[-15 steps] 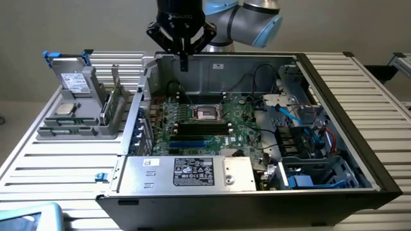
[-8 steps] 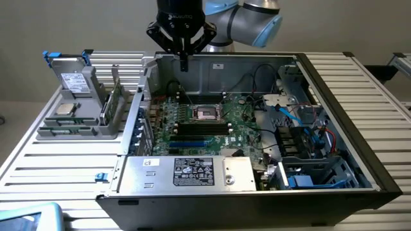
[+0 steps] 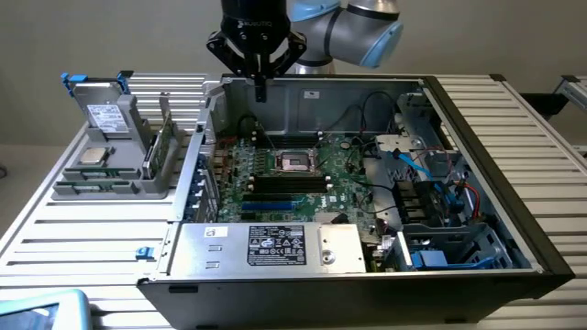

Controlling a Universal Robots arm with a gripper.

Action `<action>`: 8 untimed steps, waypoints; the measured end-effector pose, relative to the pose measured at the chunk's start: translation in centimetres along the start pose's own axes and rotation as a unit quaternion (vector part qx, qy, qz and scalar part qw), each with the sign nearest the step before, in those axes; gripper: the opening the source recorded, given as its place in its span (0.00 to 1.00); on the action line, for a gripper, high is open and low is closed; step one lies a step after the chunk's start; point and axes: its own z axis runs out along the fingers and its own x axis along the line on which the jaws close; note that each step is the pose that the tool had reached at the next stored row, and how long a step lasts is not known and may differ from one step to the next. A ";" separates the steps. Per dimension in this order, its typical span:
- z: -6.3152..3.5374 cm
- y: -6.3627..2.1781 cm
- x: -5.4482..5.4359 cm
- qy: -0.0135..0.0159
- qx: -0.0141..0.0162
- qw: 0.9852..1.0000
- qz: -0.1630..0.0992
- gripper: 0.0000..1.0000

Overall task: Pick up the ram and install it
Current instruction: 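Reach for the ram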

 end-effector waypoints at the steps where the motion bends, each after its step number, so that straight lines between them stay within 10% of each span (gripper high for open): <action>1: 0.00 -0.02 0.4 0.000 0.000 1.000 0.000 0.11; 8: -0.07 -0.25 3.5 0.000 0.000 1.000 0.000 0.11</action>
